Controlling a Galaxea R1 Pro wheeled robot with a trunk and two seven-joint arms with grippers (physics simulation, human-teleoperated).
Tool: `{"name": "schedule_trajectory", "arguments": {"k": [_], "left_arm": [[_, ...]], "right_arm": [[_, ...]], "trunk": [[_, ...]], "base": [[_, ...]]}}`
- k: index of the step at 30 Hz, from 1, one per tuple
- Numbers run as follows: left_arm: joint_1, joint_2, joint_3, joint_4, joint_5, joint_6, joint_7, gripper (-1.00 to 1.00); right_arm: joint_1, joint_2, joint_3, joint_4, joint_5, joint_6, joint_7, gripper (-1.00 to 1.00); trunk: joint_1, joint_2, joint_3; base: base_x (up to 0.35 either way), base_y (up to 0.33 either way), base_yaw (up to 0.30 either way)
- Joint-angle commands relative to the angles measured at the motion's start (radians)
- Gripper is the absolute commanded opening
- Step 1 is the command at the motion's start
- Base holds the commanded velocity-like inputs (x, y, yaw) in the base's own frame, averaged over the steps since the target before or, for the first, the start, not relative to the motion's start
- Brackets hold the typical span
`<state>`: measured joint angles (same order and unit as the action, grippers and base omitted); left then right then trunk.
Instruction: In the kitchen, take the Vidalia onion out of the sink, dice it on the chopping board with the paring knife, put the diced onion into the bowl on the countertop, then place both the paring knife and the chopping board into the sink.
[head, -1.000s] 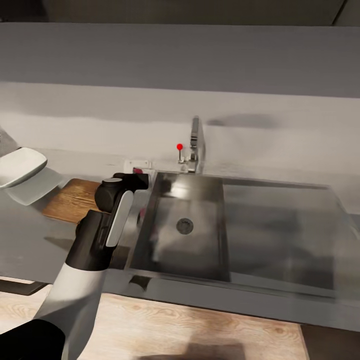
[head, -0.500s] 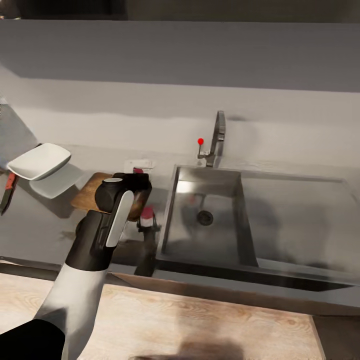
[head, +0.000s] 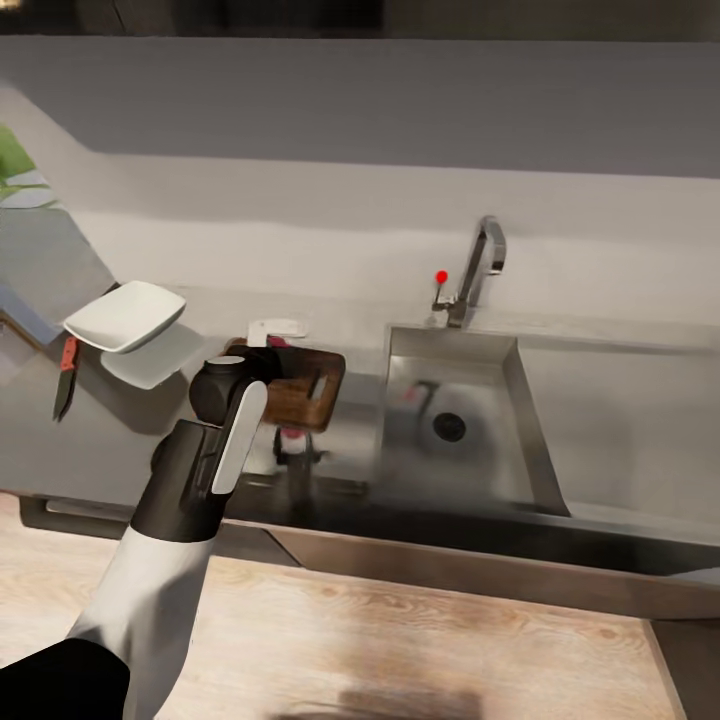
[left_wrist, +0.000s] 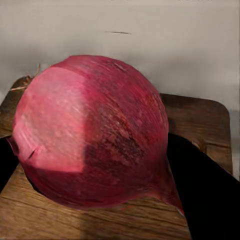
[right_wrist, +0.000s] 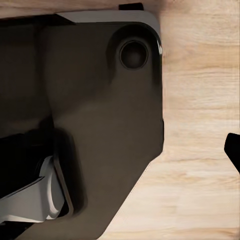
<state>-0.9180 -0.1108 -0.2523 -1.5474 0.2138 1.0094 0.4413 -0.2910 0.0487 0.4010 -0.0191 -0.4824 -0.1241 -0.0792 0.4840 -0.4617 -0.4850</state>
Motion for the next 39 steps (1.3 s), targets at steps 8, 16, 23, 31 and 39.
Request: {"name": "schedule_trajectory", "arguments": {"k": [8,16,23,31,39], "left_arm": [[-0.001,0.000,-0.001,0.000,0.009,0.003,0.009,-1.00],[-0.001,0.000,-0.030,0.007,0.010,0.004,0.008,-1.00],[-0.001,0.000,-0.162,0.039,0.029,0.005,0.008,-1.00],[-0.001,0.002,-0.207,0.070,0.085,0.002,0.009,-1.00],[-0.001,0.022,-0.207,0.074,0.103,0.002,0.011,-1.00]], "right_arm": [[0.000,0.000,0.009,0.001,-0.007,-0.005,-0.002,1.00],[0.000,0.000,0.009,0.001,-0.007,-0.005,-0.002,1.00],[0.000,0.000,0.009,0.001,-0.007,-0.005,-0.003,1.00],[0.000,0.000,0.009,0.001,-0.007,-0.005,-0.002,1.00],[0.000,0.000,0.010,0.001,-0.006,-0.006,-0.002,1.00]], "trunk": [[0.001,-0.001,-0.001],[0.001,-0.001,-0.001],[0.001,-0.001,-0.001],[0.001,-0.001,-0.001],[0.001,-0.001,-0.001]], "base": [[0.120,0.280,0.000],[0.162,0.259,0.000],[0.081,0.046,0.000],[0.004,0.002,0.000],[0.000,0.000,0.000]]}}
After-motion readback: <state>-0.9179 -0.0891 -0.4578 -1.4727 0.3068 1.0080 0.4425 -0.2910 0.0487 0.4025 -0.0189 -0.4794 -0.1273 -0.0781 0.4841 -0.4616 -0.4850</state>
